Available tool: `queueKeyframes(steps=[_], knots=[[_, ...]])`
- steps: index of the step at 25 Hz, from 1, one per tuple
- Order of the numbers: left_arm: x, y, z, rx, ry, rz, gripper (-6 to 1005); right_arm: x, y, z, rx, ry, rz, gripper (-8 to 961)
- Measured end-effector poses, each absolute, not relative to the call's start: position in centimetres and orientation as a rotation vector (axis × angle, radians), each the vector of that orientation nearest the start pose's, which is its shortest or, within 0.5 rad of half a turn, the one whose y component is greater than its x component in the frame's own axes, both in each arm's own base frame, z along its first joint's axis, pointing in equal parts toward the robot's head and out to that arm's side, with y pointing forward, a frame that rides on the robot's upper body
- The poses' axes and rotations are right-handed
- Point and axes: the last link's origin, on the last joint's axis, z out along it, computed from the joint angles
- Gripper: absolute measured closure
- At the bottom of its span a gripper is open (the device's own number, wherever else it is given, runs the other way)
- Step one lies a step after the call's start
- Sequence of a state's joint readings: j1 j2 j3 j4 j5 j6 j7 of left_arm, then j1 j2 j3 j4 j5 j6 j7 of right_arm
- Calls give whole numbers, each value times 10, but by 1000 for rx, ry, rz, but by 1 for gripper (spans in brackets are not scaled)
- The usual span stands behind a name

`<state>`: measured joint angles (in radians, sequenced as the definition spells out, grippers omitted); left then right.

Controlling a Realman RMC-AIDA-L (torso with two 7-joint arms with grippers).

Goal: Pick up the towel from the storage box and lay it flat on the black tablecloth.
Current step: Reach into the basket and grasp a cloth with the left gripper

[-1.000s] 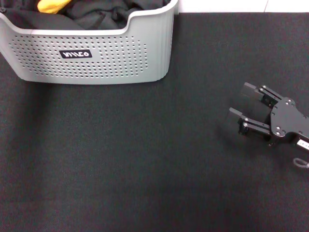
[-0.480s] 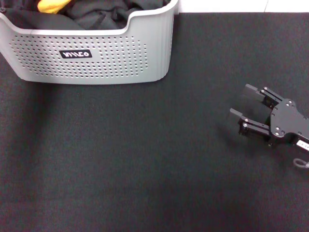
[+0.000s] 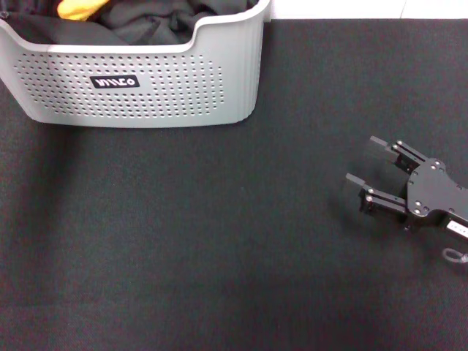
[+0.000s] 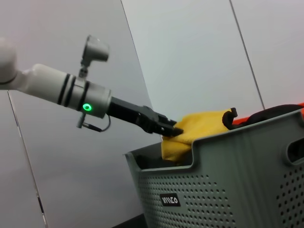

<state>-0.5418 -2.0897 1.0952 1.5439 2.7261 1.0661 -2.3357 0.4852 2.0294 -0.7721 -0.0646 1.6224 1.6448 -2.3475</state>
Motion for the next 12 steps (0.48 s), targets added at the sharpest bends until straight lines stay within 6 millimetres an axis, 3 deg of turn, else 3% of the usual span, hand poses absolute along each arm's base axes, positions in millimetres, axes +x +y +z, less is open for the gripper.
queueKeyframes(steps=[7, 12], knots=[[-188, 427, 110, -2061, -512, 144, 618, 274, 269, -41, -2428, 514, 1202, 72], [-178, 420, 110, -2080, -447, 123, 632, 278, 263, -41, -2420, 516, 1192, 73]])
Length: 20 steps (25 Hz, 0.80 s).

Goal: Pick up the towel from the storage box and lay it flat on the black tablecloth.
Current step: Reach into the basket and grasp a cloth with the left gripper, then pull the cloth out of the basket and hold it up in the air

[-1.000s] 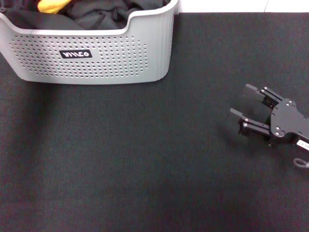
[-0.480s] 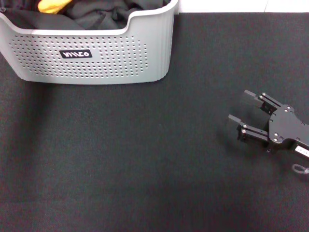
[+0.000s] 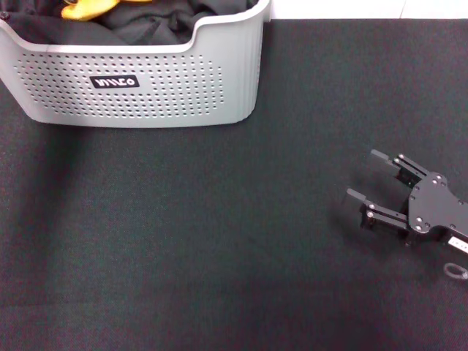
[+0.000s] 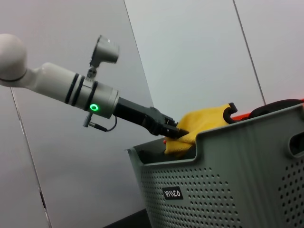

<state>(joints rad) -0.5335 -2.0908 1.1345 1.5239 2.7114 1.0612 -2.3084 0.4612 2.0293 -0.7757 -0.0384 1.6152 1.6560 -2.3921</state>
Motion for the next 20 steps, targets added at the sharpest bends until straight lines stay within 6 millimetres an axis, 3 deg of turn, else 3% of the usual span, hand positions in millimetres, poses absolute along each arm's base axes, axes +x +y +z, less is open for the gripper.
queueKeyframes(steps=[4, 9, 12, 17, 20], knots=[[-169, 415, 116, -2065, -420, 39, 643, 278, 262, -43, -2425, 514, 1191, 74], [-153, 408, 129, -2033, -365, -118, 862, 278, 262, -42, -2431, 514, 1194, 74], [-145, 403, 134, -2028, -336, -193, 912, 276, 262, -40, -2447, 491, 1208, 75], [-123, 380, 143, -2054, -202, -444, 962, 273, 270, -26, -2440, 426, 1229, 76], [-118, 362, 144, -2089, -83, -570, 961, 268, 278, -6, -2436, 421, 1291, 76]])
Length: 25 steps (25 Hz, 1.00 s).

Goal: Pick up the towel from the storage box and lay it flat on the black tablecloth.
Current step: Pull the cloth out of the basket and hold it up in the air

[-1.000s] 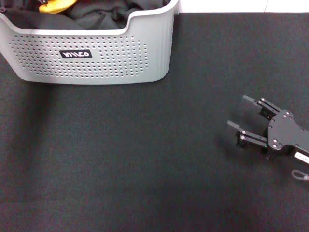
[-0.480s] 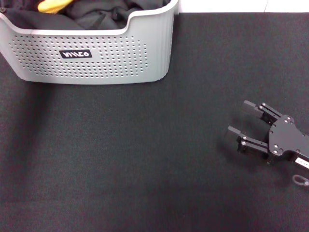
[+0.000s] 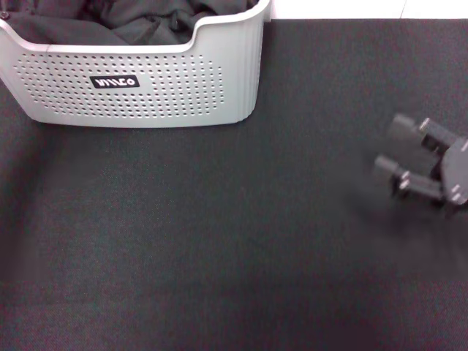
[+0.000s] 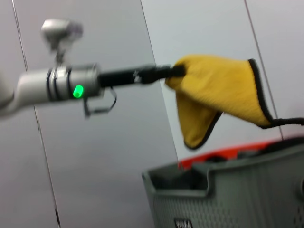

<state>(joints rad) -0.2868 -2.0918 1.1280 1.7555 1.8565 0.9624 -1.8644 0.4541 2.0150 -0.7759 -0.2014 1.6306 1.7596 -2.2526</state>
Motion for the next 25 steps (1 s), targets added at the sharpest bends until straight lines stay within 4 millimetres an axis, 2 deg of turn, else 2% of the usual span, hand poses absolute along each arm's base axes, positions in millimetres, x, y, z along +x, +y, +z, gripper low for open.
queueKeyframes(steps=[2, 6, 9, 13, 18, 25], knots=[[-118, 348, 144, -2108, 32, -622, 961, 265, 283, 7, -2445, 465, 1332, 77], [-120, 324, 153, -2105, 146, -779, 959, 259, 292, 42, -2483, 594, 1379, 77], [-126, 304, 153, -2178, 225, -832, 958, 254, 292, 58, -2471, 599, 1408, 78], [-143, 290, 143, -2247, 232, -865, 957, 243, 293, 72, -2489, 611, 1490, 78], [-169, 277, 126, -2229, 257, -961, 955, 227, 302, 71, -2483, 625, 1595, 79], [-182, 282, 105, -2218, 306, -1014, 953, 190, 325, 34, -2573, 671, 1686, 82]])
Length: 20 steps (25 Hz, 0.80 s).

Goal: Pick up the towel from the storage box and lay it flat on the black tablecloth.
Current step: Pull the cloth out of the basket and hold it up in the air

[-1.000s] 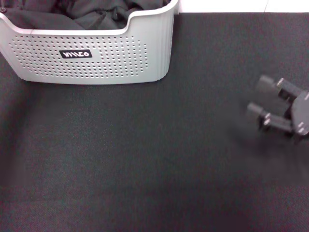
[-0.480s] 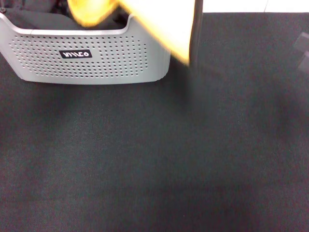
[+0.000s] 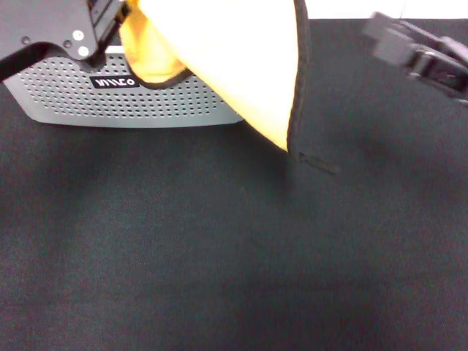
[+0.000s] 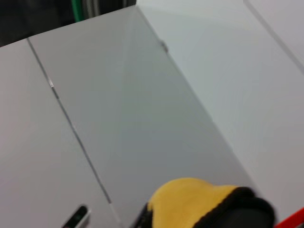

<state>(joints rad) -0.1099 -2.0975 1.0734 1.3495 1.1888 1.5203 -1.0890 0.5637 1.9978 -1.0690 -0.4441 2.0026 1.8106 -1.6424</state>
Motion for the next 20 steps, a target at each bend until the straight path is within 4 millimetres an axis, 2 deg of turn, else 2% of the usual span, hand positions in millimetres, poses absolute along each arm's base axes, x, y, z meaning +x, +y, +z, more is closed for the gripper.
queueKeyframes(steps=[6, 11, 20], knots=[[-185, 288, 93, -2227, 310, -1028, 951, 161, 338, 17, -2664, 652, 1692, 137], [-183, 290, 87, -2238, 312, -1045, 949, 148, 342, 11, -2714, 641, 1690, 200], [-184, 291, 85, -2234, 292, -1066, 946, 150, 339, 8, -2723, 663, 1687, 318]])
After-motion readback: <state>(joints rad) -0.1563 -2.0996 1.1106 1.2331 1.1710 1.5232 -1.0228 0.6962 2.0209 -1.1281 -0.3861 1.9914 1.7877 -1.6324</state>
